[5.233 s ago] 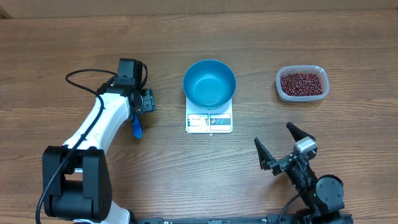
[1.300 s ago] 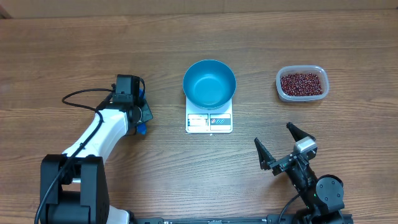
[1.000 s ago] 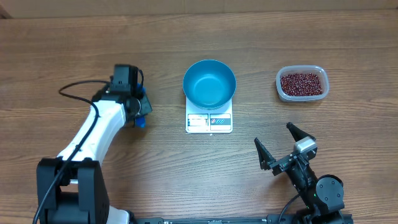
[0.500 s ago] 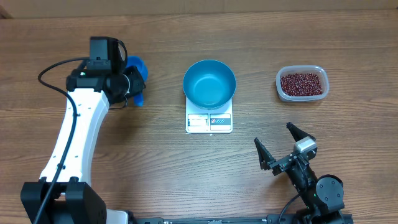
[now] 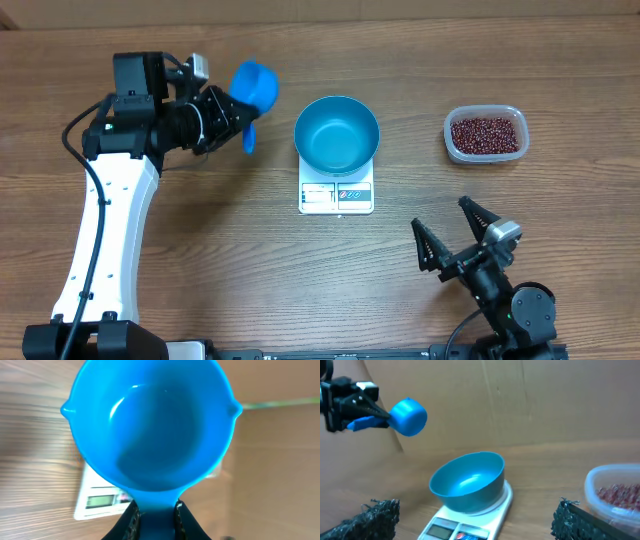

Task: Scoop item into bowl and weigh 150g on scale
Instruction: 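Lift the scoop with the left gripper toward the bowl, then bring the right gripper to the scoop handle above the bowl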

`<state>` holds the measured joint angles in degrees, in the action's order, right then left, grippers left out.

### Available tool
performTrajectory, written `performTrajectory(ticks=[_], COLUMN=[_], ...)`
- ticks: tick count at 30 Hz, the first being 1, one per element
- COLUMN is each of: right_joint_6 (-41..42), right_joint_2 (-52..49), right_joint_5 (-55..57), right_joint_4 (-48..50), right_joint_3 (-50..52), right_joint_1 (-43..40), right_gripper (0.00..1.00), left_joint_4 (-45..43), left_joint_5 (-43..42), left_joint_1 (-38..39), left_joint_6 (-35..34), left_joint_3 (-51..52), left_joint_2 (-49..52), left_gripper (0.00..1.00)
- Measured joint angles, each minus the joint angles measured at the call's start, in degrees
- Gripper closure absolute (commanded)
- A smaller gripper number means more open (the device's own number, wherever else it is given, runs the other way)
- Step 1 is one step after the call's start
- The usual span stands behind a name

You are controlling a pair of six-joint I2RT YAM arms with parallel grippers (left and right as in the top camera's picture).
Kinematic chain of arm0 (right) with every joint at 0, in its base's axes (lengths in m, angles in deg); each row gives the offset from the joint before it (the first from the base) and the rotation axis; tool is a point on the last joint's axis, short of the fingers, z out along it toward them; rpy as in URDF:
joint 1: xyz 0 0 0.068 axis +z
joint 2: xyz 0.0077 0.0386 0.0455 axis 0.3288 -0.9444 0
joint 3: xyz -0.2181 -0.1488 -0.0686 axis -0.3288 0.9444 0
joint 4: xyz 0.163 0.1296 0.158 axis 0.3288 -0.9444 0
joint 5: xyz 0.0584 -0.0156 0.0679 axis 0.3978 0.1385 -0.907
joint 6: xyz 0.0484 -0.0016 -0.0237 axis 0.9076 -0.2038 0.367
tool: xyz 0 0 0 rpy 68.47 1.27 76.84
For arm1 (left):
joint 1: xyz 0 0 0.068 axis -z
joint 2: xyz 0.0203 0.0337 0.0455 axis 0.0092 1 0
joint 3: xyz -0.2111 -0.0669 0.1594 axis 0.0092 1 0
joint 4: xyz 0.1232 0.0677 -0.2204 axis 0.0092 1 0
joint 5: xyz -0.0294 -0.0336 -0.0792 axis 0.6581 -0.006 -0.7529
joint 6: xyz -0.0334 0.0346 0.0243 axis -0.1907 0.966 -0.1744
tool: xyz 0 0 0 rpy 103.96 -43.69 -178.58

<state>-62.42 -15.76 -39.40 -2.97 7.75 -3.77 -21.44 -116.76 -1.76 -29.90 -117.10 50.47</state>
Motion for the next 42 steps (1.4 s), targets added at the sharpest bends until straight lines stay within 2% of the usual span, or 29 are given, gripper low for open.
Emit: performTrajectory(ticks=[5, 8, 11, 14, 16, 17, 19, 21, 25, 30, 37, 42], right_joint_6=[7.3, 8.9, 8.2, 7.6, 7.4, 7.4, 7.5, 8.4, 12.1, 17.2, 22.4, 25.4], right_joint_2=[-5.9, -13.9, -24.5, -35.0, -41.1, -43.9, -47.7, -51.5, -55.7, -59.0, -62.1, -65.1], right_joint_5=[2.5, 3.4, 3.4, 1.5, -2.9, -6.1, -11.2, -16.6, -20.2, -15.6, -1.3, 6.9], right_joint_4=[-14.3, -24.3, -35.4, -42.5, -45.2, -45.5, -44.0, -41.8, -37.8, -37.5, -36.1, -33.4], right_joint_3=[-15.6, -30.1, -44.7, -55.8, -61.4, -63.6, -65.4, -65.9, -65.9, -66.3, -66.5, -66.5], right_joint_1=[0.0, 0.0, 0.0, 0.0, 0.0, 0.0, 0.0, 0.0, 0.5, 5.0, 15.7, 20.1], right_gripper=[0.0, 0.0, 0.0, 0.0, 0.01, 0.13, 0.26, 0.3, 0.41, 0.44, 0.48, 0.48], left_joint_4=[-4.7, -5.8, -7.2, -10.8, -13.7, -15.1, -17.0, -17.5, -17.6, -17.6, -17.7, -17.7], left_joint_5=[-5.0, -6.1, -7.1, -8.7, -9.7, -10.2, -11.1, -11.5, -11.0, -7.5, 3.0, 8.8], left_joint_1=[0.2, 1.5, 4.1, 7.3, 9.1, 9.9, 11.2, 12.2, 13.6, 16.6, 22.1, 25.4], left_joint_6=[-8.3, -14.0, -18.9, -22.6, -24.6, -25.7, -27.4, -29.0, -32.0, -37.9, -40.9, -43.5], left_joint_3=[0.0, -0.1, -0.1, -0.1, -0.1, -0.2, -0.2, -0.3, -0.3, -0.3, -0.3, -0.3], left_joint_2=[0.0, 0.0, 0.0, 0.0, 0.0, 0.0, 0.0, 0.0, 0.0, 0.0, 0.0, 0.0], left_gripper=[0.88, 0.82, 0.81, 0.85, 0.91, 0.94, 0.96, 0.96, 0.96, 0.96, 0.96, 0.96])
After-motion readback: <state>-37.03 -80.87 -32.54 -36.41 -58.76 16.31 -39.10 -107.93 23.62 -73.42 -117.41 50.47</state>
